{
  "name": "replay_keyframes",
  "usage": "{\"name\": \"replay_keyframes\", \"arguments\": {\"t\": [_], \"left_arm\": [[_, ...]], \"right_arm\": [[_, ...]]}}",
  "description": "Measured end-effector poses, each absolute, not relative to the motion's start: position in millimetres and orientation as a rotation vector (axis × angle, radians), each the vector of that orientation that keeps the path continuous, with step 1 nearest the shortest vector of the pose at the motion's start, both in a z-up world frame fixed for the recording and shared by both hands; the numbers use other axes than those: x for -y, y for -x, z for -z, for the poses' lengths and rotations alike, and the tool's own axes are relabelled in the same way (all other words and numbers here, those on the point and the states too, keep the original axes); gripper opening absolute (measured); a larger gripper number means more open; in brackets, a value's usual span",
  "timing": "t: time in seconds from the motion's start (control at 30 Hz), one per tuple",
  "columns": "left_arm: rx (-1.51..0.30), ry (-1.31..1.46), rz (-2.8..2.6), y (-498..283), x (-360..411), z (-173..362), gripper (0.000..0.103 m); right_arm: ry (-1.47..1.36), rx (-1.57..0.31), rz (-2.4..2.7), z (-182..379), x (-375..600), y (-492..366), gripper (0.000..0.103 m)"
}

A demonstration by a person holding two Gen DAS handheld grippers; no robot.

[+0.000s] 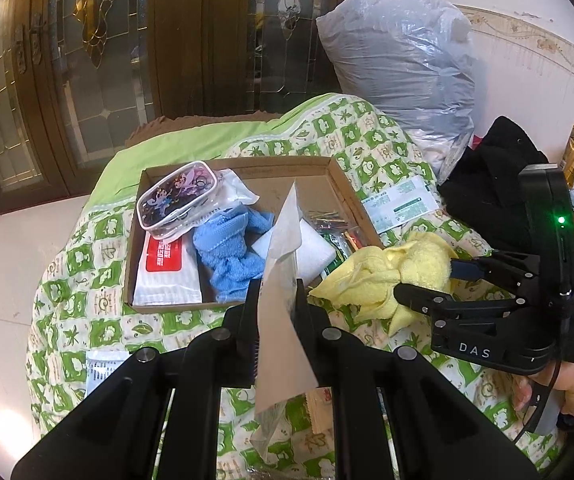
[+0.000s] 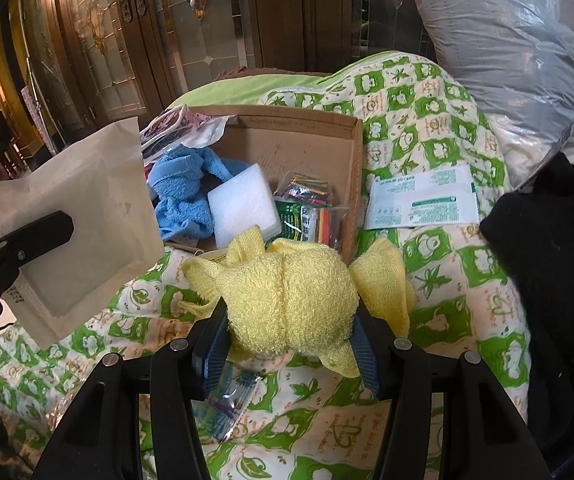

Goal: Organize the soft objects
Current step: 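Lift and carry the paper bag and yellow towel toward the lid with both tools, then lower the paper bag and yellow towel into the lid and open both tools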

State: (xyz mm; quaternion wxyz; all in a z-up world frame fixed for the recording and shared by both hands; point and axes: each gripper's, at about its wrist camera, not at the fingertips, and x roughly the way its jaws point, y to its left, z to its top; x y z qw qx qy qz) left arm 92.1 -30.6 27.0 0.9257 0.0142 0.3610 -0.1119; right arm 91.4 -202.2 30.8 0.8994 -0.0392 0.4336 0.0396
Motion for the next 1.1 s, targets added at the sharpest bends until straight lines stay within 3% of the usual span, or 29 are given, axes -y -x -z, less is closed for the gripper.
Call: {"name": "replay_keyframes", "arguments": {"t": [1.1], "left_arm": [[-0.663,-0.127,0.211,-182.8,62.0,-41.5,0.01]], "right_arm": [[0.11,-0.868,-0.087,-35.0,201.6,-163.2,0.053]]}}
